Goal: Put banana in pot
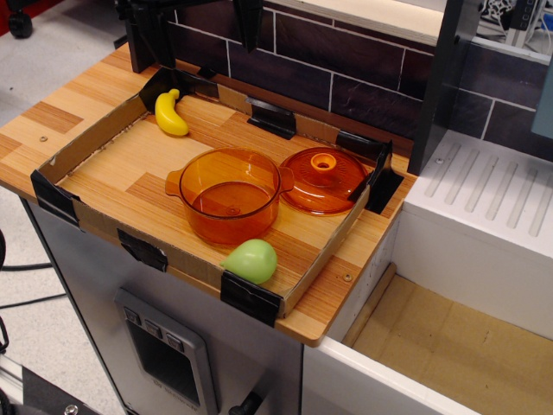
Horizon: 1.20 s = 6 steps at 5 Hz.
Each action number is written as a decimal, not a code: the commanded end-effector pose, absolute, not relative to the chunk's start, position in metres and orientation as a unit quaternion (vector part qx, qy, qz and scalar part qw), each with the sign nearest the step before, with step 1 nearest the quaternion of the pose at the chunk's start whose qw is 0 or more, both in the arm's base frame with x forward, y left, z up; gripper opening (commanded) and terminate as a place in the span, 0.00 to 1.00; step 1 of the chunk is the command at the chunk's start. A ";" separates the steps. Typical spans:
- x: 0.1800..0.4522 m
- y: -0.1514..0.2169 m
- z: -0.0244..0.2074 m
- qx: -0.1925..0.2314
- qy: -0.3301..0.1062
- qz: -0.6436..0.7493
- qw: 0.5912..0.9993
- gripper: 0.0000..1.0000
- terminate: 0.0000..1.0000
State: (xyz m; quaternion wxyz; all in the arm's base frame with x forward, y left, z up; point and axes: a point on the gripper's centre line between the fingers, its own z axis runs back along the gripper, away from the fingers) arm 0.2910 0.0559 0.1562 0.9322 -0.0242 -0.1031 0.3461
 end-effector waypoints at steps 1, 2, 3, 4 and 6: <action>0.291 0.056 0.156 -0.024 -0.103 0.346 0.932 1.00 0.00; 0.311 0.073 0.154 -0.032 -0.100 0.383 0.918 1.00 0.00; 0.334 0.100 0.146 -0.041 -0.095 0.407 0.908 1.00 0.00; 0.347 0.123 0.134 -0.030 -0.116 0.434 0.893 1.00 0.00; 0.357 0.157 0.097 0.008 -0.118 0.456 0.882 1.00 0.00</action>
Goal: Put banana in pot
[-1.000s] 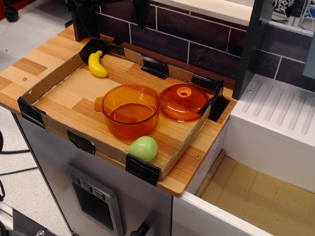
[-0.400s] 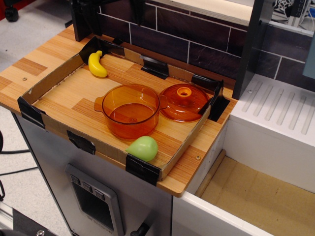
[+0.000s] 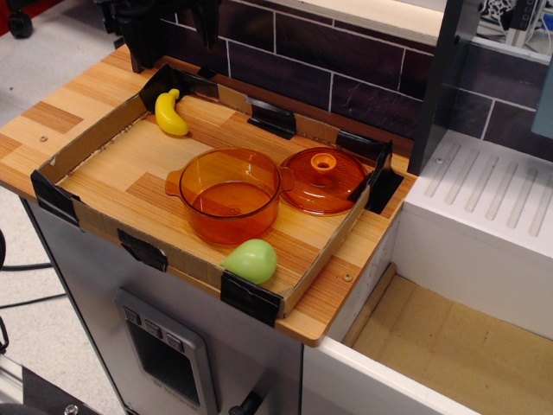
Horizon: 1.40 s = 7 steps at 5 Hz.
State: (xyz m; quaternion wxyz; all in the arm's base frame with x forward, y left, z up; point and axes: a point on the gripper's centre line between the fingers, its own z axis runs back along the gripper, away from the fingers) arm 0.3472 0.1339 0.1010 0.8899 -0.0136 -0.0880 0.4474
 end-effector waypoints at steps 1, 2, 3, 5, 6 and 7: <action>0.361 0.165 0.082 0.019 -0.110 0.462 0.880 1.00 0.00; 0.363 0.170 0.069 0.020 -0.112 0.469 0.876 1.00 0.00; 0.361 0.175 0.052 0.027 -0.112 0.472 0.874 1.00 0.00; 0.363 0.177 0.027 0.039 -0.108 0.476 0.872 1.00 0.00; 0.364 0.181 0.022 0.045 -0.108 0.479 0.870 1.00 0.00; 0.362 0.180 0.024 0.031 -0.104 0.477 0.872 0.00 0.00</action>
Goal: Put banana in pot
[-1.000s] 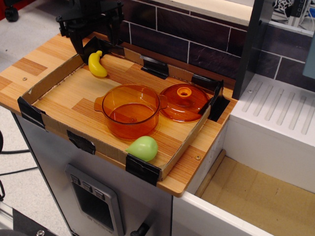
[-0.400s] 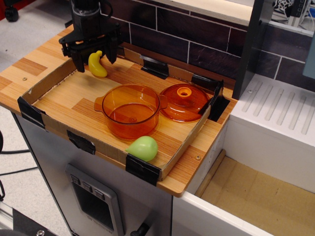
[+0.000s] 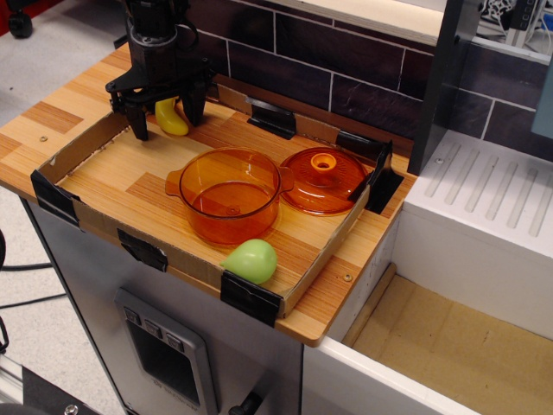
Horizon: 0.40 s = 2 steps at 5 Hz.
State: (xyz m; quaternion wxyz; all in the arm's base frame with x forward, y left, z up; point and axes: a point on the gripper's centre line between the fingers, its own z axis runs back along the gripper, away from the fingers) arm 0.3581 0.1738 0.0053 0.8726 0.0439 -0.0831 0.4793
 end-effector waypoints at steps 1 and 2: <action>0.360 0.177 0.037 0.011 -0.106 0.476 0.873 0.00 0.00; 0.355 0.163 0.060 -0.003 -0.101 0.477 0.873 0.00 0.00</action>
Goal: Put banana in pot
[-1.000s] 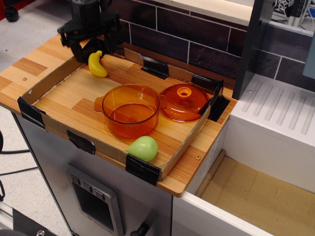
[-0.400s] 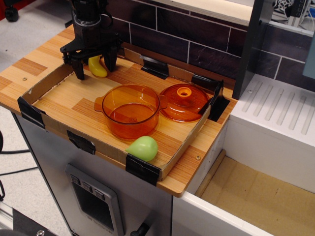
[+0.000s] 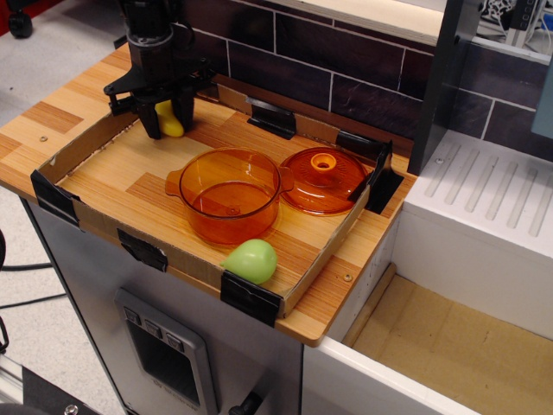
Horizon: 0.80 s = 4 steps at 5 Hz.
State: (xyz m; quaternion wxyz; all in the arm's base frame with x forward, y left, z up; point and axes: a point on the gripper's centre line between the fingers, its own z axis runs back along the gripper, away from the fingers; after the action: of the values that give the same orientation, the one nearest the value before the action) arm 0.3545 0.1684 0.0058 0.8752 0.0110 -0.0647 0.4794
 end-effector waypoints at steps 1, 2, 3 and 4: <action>0.344 0.142 0.087 -0.025 -0.118 0.476 0.871 0.00 0.00; 0.333 0.117 0.118 -0.054 -0.098 0.479 0.871 0.00 0.00; 0.319 0.090 0.129 -0.059 -0.071 0.467 0.879 0.00 0.00; 0.305 0.075 0.123 -0.046 -0.058 0.451 0.889 0.00 0.00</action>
State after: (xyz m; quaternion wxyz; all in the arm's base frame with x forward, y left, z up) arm 0.3038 0.0688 0.1009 0.8901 -0.0396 -0.0272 0.4533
